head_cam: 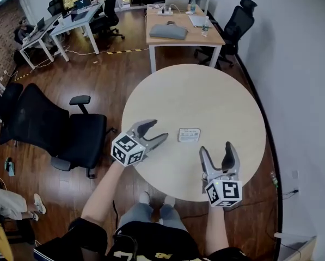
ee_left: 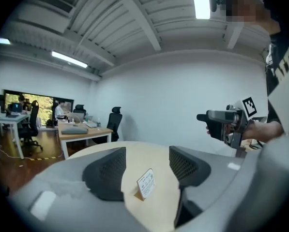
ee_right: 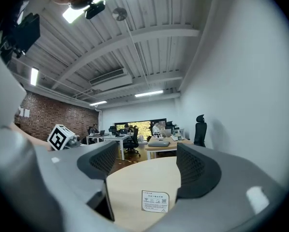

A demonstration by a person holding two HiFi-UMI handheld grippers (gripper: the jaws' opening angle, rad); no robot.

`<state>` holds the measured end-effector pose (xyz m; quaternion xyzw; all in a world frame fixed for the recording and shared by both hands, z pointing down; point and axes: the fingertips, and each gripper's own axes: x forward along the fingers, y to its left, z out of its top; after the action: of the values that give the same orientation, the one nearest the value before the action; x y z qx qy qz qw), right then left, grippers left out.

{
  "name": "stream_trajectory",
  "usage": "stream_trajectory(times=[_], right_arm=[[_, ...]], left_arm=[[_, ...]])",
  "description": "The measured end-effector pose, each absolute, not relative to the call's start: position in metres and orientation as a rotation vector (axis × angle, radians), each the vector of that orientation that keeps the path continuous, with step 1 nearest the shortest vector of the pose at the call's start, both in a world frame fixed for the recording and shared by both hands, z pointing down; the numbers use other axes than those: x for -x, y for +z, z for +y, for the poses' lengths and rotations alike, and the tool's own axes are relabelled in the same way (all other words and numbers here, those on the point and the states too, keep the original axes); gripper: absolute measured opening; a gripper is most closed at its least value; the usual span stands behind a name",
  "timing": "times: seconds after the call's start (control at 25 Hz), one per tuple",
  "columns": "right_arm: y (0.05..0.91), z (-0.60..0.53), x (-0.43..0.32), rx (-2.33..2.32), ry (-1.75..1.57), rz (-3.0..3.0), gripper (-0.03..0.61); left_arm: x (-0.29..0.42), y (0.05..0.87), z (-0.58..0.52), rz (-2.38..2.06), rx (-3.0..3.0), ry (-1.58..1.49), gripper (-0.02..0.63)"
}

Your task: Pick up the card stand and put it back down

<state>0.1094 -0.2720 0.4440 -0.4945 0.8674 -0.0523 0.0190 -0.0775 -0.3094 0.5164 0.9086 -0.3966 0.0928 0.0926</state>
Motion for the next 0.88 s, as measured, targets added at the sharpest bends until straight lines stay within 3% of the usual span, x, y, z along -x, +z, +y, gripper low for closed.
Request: stream_trajectory(times=[0.36,0.88], right_arm=[[0.43,-0.152,-0.085,1.55,-0.092,2.687,0.387],[0.443,-0.009,-0.068,1.67,-0.064,2.715,0.362]], left_arm=[[0.099,0.464,-0.147,-1.611,-2.707,0.303,0.337],[0.108,0.43,-0.005,-1.961,-2.555,0.105,0.337]])
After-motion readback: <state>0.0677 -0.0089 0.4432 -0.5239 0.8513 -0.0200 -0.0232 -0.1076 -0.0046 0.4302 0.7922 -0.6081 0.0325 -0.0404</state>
